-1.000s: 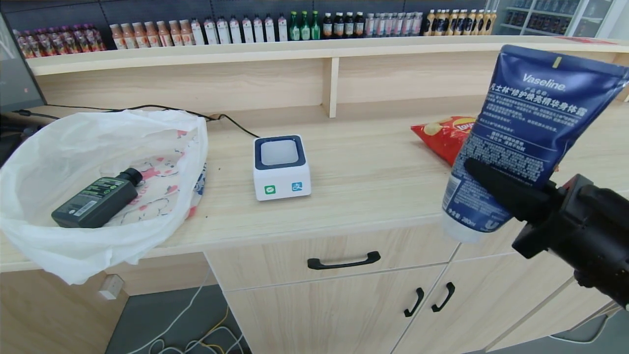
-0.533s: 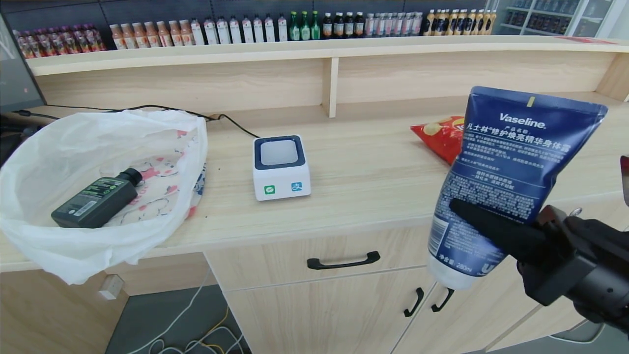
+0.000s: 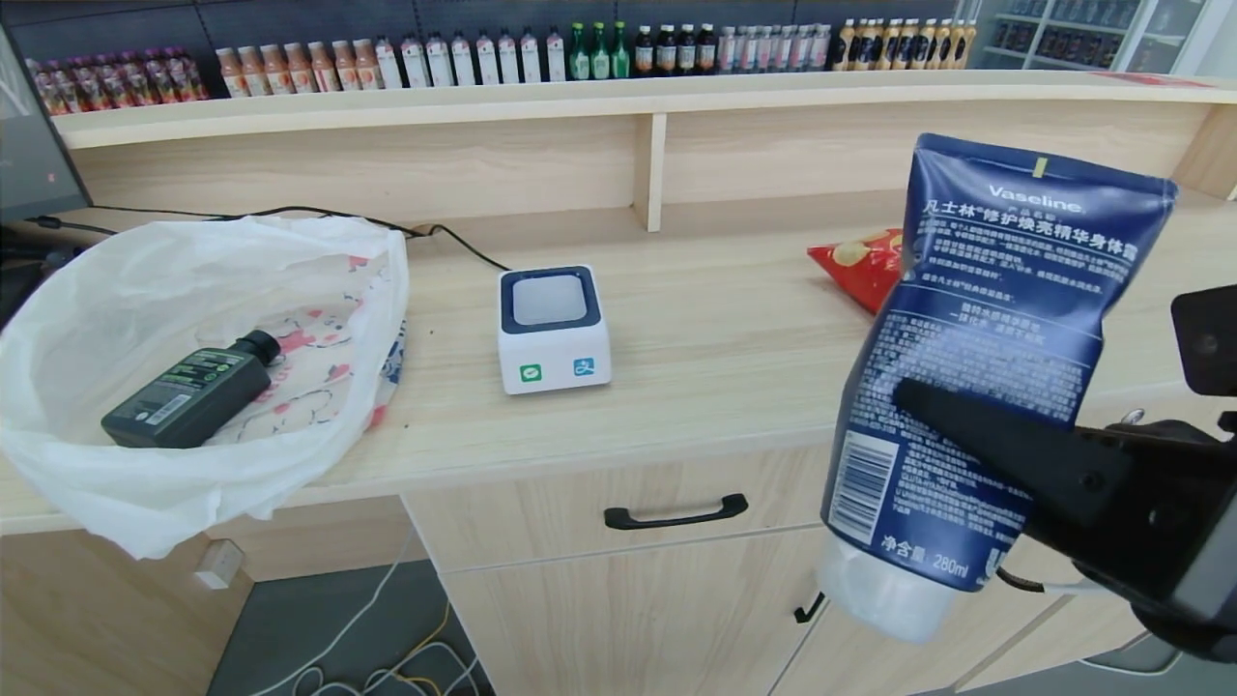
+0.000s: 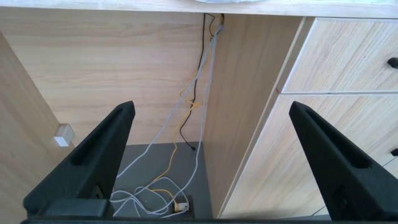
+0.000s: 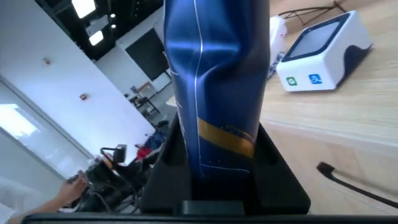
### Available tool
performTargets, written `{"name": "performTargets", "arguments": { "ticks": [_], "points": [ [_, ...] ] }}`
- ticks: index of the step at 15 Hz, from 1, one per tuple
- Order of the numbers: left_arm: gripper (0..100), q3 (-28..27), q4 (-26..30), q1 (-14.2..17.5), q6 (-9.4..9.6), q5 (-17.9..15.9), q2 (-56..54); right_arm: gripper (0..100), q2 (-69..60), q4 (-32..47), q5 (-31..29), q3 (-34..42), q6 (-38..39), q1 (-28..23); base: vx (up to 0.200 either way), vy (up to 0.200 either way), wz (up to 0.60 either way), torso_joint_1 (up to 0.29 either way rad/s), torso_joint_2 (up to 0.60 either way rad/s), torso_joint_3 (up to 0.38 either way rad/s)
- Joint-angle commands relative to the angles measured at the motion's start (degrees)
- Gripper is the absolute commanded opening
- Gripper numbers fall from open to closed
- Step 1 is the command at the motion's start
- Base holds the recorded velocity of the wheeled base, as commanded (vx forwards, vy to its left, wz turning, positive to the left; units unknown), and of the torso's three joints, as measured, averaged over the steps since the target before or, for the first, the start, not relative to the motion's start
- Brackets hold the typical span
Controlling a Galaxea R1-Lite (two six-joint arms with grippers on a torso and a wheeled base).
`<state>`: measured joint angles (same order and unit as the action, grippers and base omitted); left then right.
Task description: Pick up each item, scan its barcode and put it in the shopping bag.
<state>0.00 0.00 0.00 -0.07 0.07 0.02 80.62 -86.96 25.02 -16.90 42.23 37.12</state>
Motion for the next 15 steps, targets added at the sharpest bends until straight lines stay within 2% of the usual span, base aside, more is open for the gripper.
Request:
{"name": "performTargets", "arguments": {
  "ticks": [1, 3, 6, 10, 15],
  "points": [
    [100, 0.00, 0.00, 0.00, -0.01, 0.01, -0.02, 0, 3.58, -2.25, 0.03, -1.91, 3.39, 1.46, 0.000, 0.000, 0.00, 0.000, 0.00, 0.000],
    [100, 0.00, 0.09, 0.00, -0.01, 0.01, -0.02, 0, 5.69, -3.04, 0.03, -3.23, 9.63, 1.73, 0.000, 0.000, 0.00, 0.000, 0.00, 0.000],
    [100, 0.00, 0.00, 0.00, -0.01, 0.01, -0.02, 0, 5.87, -3.04, 0.03, -3.49, 13.76, 2.78, 0.000, 0.000, 0.00, 0.000, 0.00, 0.000],
    [100, 0.00, 0.00, 0.00, -0.01, 0.01, -0.02, 0, 3.93, -3.04, 0.03, -3.85, 16.22, 5.95, 0.000, 0.000, 0.00, 0.000, 0.00, 0.000],
    [100, 0.00, 0.00, 0.00, -0.01, 0.01, -0.02, 0, 4.02, -3.04, 0.03, -4.29, 16.39, 6.30, 0.000, 0.000, 0.00, 0.000, 0.00, 0.000]
  ]
}}
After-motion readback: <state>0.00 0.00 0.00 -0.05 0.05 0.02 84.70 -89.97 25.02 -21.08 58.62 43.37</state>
